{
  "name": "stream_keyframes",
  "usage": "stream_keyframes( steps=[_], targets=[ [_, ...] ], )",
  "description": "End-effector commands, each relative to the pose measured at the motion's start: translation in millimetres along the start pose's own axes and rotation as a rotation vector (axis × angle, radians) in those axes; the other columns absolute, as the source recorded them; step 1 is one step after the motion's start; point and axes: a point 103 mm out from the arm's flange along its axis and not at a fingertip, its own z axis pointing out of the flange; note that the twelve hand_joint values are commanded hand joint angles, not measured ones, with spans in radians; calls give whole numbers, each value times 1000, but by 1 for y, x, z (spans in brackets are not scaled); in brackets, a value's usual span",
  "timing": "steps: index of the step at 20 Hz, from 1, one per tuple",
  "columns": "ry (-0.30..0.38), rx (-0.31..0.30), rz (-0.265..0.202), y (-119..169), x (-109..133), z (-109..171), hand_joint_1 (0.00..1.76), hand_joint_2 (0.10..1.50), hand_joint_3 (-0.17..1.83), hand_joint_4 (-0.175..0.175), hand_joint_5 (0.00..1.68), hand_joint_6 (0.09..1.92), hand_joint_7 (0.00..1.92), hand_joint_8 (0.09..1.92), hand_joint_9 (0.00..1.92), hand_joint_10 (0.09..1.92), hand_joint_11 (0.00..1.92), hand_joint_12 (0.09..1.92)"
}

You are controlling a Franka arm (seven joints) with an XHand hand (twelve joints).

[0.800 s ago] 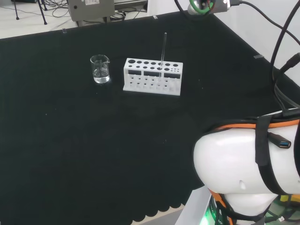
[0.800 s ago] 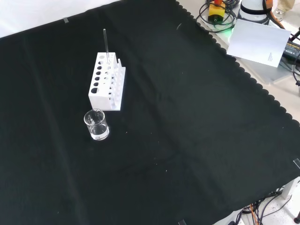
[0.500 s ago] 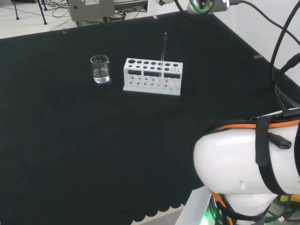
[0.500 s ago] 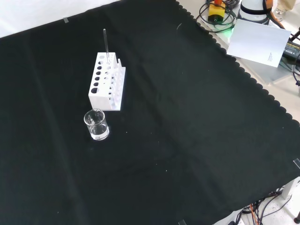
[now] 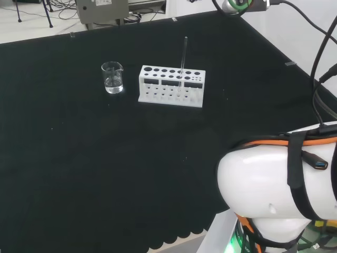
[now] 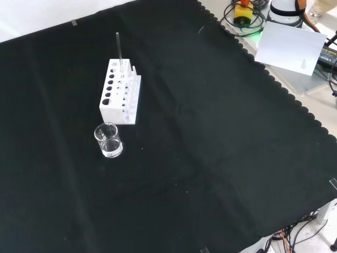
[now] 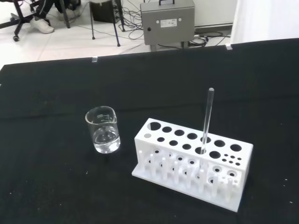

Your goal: Take the glass rod from the white test tube rack.

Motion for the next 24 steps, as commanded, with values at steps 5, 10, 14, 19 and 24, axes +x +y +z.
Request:
stream_keyframes(
  steps=[5, 10, 14, 19, 24],
  targets=[
    [23, 15, -4, 28, -5, 16, 743, 819, 655, -131, 150, 87, 0, 800, 118, 943, 23, 1477],
    [53, 11, -16, 54, -13, 20, 742, 820, 657, -133, 163, 87, 11, 849, 150, 948, 33, 1479],
    [82, 0, -24, 74, -21, 24, 741, 820, 658, -135, 172, 87, 24, 870, 182, 955, 37, 1480],
    [92, 6, -28, 99, -33, 37, 742, 820, 660, -136, 183, 87, 55, 906, 299, 961, 54, 1482],
    [94, -5, -46, 122, -42, 54, 752, 818, 663, -148, 206, 87, 130, 932, 418, 939, 97, 1480]
  ],
)
